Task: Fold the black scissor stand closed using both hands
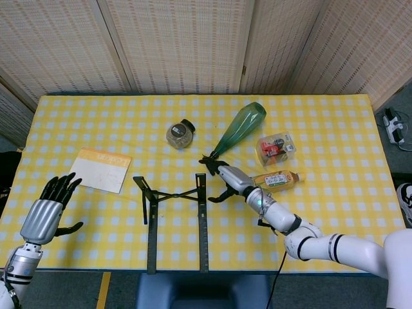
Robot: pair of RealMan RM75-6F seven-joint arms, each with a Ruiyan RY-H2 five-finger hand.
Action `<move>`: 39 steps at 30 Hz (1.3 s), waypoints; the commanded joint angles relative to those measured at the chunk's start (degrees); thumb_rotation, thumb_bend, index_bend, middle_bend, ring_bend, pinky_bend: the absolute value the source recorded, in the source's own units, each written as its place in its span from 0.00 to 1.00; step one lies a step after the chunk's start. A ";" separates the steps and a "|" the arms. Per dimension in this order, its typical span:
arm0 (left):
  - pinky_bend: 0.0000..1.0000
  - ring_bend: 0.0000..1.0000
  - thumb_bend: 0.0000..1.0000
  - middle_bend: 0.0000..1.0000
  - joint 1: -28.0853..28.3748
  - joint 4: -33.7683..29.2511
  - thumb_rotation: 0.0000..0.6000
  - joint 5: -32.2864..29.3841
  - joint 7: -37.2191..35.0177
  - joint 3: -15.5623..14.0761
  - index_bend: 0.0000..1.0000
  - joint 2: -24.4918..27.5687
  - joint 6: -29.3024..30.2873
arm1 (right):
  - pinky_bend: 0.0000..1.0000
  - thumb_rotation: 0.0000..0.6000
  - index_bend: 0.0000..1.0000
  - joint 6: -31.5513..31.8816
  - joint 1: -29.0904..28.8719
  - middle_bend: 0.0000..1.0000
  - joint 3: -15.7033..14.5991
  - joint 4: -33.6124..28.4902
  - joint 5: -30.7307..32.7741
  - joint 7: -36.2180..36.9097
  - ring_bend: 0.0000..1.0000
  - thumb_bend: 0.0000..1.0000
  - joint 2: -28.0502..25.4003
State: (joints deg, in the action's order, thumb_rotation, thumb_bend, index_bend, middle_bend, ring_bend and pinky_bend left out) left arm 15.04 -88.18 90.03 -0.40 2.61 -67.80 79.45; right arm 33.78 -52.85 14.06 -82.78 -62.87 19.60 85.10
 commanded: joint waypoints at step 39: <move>0.00 0.02 0.13 0.03 0.53 2.23 1.00 -0.11 -1.69 -0.54 0.00 -1.25 -0.25 | 0.10 1.00 0.53 8.82 -6.18 0.24 0.57 5.84 27.27 -26.61 0.18 0.27 13.52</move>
State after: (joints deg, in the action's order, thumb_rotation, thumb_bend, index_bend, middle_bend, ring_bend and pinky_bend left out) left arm 15.56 -85.96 89.94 -2.08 2.08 -69.03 79.22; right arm 42.51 -59.04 14.58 -77.05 -35.63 -6.91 98.51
